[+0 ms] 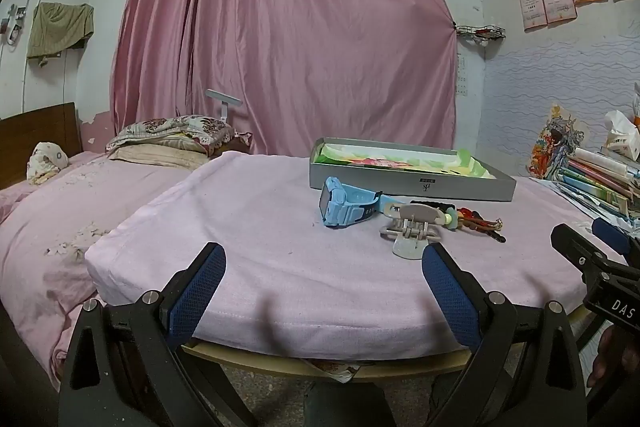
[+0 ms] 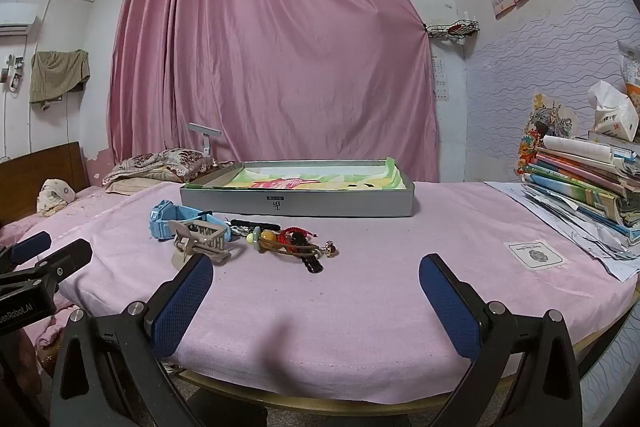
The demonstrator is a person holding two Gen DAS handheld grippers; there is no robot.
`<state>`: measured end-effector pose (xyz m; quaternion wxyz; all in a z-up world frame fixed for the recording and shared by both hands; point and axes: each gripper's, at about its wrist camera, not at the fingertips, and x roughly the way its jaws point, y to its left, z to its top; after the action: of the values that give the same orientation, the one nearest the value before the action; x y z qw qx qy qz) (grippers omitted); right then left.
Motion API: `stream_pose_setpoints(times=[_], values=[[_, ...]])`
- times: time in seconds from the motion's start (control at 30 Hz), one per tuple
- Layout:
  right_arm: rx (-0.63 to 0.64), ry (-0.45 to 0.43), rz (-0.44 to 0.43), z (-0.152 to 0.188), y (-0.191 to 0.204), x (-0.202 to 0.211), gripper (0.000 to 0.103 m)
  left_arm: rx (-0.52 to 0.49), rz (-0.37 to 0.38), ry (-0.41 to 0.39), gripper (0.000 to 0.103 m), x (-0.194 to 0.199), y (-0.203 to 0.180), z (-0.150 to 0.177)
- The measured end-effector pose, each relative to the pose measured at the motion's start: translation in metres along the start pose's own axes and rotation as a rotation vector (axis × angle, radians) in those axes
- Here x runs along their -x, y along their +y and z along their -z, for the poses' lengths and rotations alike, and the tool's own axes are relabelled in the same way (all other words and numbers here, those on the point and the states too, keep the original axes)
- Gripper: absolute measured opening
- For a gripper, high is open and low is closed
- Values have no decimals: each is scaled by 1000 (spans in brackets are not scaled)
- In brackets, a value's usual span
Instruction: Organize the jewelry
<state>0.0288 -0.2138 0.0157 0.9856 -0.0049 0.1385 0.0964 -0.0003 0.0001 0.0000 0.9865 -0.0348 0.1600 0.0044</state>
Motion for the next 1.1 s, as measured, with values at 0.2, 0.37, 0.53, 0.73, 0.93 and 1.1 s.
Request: stream_pose_setpoints(times=[0.2, 0.37, 0.53, 0.73, 0.93, 1.1], values=[[1, 2, 1, 0, 0, 0, 103, 0, 7, 7, 96, -1, 0, 0], [1, 3, 1, 0, 0, 0, 103, 2, 8, 9, 96, -1, 1, -2], [1, 3, 1, 0, 0, 0, 103, 2, 7, 9, 96, 0, 2, -2], [1, 2, 1, -1, 0, 1, 103, 3, 8, 9, 96, 0, 2, -2], [1, 2, 1, -1, 0, 1, 103, 3, 8, 9, 96, 0, 2, -2], [1, 2, 0, -1, 0, 1, 103, 3, 9, 9, 96, 0, 2, -2]])
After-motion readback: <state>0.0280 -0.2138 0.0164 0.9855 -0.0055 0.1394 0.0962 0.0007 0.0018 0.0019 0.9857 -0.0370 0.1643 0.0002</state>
